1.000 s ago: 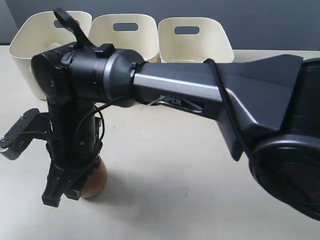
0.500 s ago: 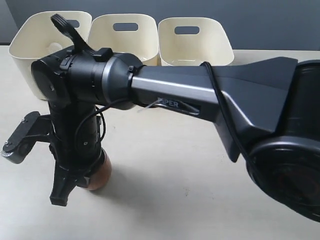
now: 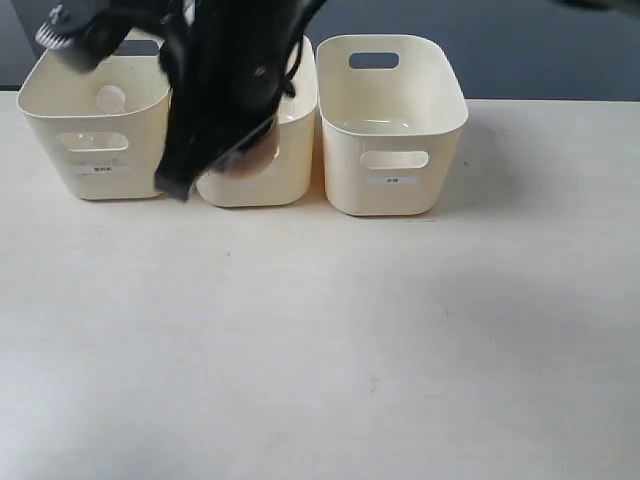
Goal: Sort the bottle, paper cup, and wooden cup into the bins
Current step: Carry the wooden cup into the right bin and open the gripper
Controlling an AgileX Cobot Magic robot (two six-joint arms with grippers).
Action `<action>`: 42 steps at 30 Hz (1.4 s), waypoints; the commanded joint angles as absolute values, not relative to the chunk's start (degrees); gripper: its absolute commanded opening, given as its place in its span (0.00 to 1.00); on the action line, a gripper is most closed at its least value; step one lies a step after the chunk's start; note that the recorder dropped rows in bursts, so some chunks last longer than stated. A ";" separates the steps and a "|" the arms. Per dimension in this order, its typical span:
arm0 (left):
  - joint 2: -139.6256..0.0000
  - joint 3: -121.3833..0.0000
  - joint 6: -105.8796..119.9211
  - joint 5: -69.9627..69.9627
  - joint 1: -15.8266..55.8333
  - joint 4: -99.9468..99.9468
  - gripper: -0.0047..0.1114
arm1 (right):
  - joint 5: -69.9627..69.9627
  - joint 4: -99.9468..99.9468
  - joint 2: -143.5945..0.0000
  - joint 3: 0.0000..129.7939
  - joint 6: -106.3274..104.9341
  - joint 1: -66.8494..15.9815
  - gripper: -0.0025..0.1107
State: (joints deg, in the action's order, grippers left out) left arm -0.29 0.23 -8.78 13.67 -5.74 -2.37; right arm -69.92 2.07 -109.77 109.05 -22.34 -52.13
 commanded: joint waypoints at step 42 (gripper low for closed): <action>0.00 0.00 -8.87 13.24 -5.54 -2.43 0.04 | -59.51 -3.30 -133.49 124.93 -24.03 -24.02 0.02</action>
State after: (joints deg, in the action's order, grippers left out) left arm -0.29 0.23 -8.78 13.67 -5.74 -2.37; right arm -60.04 -2.98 -133.11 124.08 -23.38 -24.23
